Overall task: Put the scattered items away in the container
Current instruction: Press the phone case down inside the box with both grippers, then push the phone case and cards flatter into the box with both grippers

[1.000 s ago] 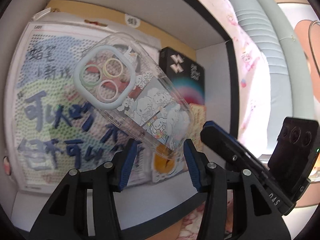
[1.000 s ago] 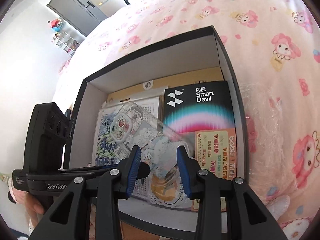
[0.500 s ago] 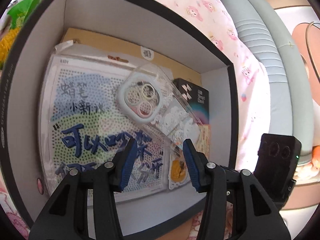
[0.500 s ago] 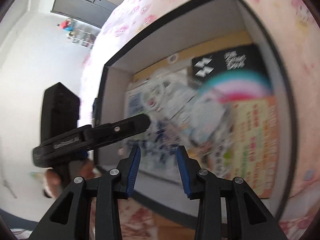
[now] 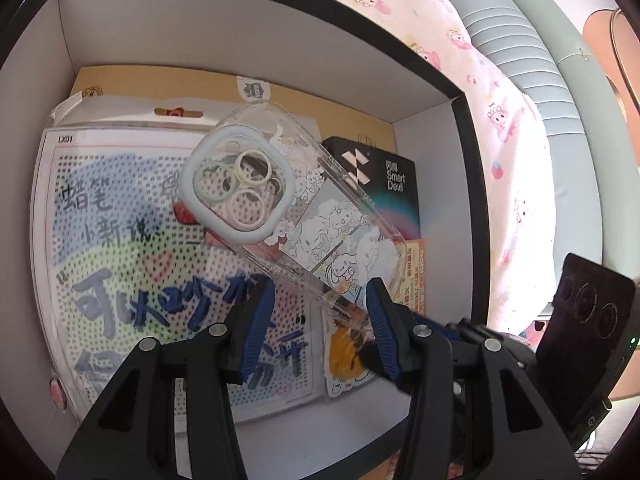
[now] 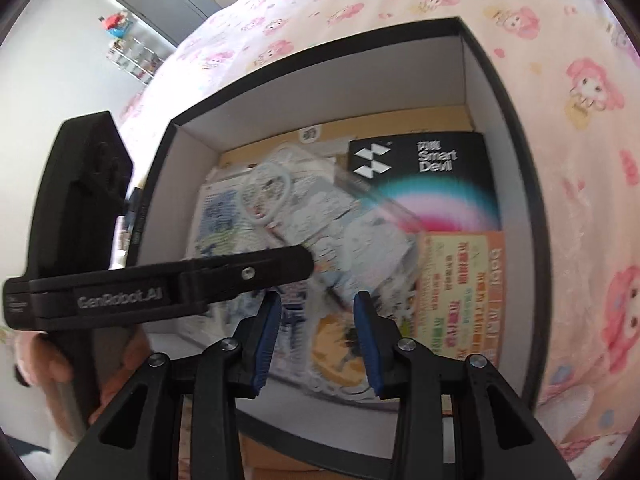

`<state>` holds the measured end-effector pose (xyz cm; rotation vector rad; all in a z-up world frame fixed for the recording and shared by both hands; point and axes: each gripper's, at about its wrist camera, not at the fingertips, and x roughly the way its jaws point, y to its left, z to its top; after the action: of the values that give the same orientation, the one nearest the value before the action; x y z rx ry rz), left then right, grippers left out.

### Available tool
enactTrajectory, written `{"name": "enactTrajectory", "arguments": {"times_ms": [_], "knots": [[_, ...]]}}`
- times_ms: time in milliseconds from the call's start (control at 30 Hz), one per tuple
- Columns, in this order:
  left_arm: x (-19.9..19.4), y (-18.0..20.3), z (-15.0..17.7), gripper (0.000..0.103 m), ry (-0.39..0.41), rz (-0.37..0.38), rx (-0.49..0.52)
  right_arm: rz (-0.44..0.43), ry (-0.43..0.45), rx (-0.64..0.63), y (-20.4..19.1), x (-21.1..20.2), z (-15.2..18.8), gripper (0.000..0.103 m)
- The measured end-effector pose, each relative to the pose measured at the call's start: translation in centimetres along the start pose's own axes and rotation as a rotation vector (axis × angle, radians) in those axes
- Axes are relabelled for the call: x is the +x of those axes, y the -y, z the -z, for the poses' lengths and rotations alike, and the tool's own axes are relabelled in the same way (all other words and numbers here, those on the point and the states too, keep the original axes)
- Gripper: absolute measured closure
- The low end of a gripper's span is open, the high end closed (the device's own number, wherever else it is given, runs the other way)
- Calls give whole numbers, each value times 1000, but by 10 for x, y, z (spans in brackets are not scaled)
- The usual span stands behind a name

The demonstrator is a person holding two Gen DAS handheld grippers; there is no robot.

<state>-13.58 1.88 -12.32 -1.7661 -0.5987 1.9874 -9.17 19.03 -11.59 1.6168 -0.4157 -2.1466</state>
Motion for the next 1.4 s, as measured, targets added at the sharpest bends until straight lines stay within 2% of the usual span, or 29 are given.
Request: {"name": "enactTrajectory", "arguments": {"times_ms": [100,167,233,300,400,467,567,700,800,933,1100,1167,1267,1400], "knots": [[-7,1,-2,55,0,-34,18,9,-21,3,1,5,3,69],[-15,5,-2,55,-20,-68,83,-15,-37,6,1,4,6,69],[-27,5,-4,54,-7,-121,137,-55,-57,19,4,5,8,69],[-36,3,-8,54,19,-165,166,-57,-61,16,1,6,10,69],[-42,-4,-16,54,50,-177,160,-28,-51,-15,-7,6,10,69],[-40,-11,-25,54,48,-171,145,-43,-52,-39,-12,6,11,69],[-23,2,-48,54,60,-204,143,-56,-67,-55,-16,8,14,69],[-23,-10,-54,54,86,-183,129,-29,-96,-26,-10,14,15,69],[-11,-11,-61,54,131,-169,110,0,-78,-5,-6,13,12,69],[-3,-12,-66,54,153,-135,93,45,-60,23,2,14,3,69],[-7,-17,-66,54,178,-105,66,126,25,39,7,3,-16,69],[-9,-18,-64,54,187,-106,64,88,39,55,11,-3,-12,69],[-11,-19,-62,54,188,-106,60,33,-6,71,14,2,-4,69],[-14,-17,-61,54,199,-113,70,1,-42,9,3,0,16,69]]}}
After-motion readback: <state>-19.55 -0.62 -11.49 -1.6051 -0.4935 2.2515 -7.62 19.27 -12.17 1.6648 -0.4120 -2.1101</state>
